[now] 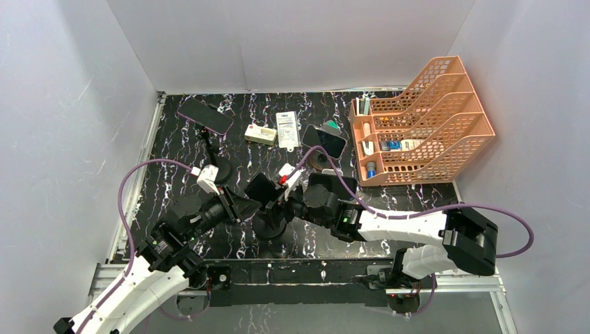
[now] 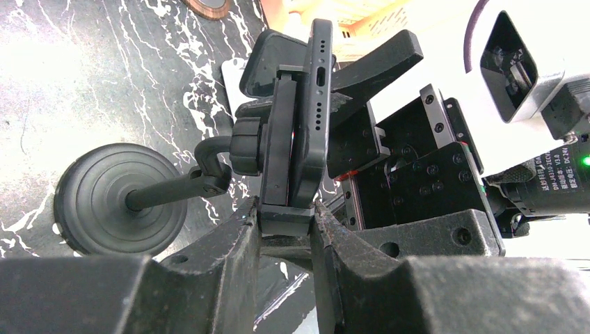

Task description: Remove the phone from the phone stand

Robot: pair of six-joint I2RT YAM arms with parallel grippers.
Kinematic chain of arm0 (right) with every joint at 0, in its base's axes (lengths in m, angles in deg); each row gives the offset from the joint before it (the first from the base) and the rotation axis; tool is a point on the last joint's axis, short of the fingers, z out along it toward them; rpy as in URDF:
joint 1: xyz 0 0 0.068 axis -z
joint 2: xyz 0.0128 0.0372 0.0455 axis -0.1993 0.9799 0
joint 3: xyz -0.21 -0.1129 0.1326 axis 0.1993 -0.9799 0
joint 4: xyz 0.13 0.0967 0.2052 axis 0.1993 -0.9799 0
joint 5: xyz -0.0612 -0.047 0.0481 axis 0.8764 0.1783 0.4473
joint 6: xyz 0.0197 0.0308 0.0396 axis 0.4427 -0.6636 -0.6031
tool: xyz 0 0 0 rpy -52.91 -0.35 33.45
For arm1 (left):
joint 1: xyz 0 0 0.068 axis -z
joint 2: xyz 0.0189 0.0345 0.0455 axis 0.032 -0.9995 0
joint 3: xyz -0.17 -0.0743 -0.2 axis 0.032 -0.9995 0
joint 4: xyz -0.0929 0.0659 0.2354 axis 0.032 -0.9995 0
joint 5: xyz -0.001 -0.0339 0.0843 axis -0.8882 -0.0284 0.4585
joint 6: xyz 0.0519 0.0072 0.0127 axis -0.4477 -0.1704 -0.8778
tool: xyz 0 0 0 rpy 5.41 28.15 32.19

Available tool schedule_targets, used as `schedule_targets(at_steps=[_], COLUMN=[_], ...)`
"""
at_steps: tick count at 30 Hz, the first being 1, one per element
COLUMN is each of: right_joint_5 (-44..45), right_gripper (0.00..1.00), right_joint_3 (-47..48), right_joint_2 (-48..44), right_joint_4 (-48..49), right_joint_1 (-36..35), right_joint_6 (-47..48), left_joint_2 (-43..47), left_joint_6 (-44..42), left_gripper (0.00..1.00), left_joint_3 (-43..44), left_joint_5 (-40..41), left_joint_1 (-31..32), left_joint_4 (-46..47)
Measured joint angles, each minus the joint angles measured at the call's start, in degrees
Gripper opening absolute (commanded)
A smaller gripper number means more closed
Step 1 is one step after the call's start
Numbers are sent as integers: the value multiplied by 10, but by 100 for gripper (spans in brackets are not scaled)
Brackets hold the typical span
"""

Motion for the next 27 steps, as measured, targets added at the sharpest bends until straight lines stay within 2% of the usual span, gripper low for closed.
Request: schedule_targets(at_steps=[13,18,23,24,27], right_joint_5=[7,9,5,5,5], right_gripper=[98,88,69,64,49], right_joint_3=[0,0,12,13,18], right_joint_2=[0,0,3,3,3], right_joint_4=[28,36,22,19,8], right_joint_1=[-5,-7,-9,-9,-10], right_joint_6=[15,23,30,31,31], left_joint_2=[0,-3,-8,-8,-8], left_joint_6=[2,2,2,2,-1], left_gripper=[0,0,0,2,29], left_joint_3=[0,2,5,5,7], left_joint_5=[1,0,0,1,-1], left_joint_1=[0,0,0,0,-1], left_joint_4=[0,-1,-3,-4,-6])
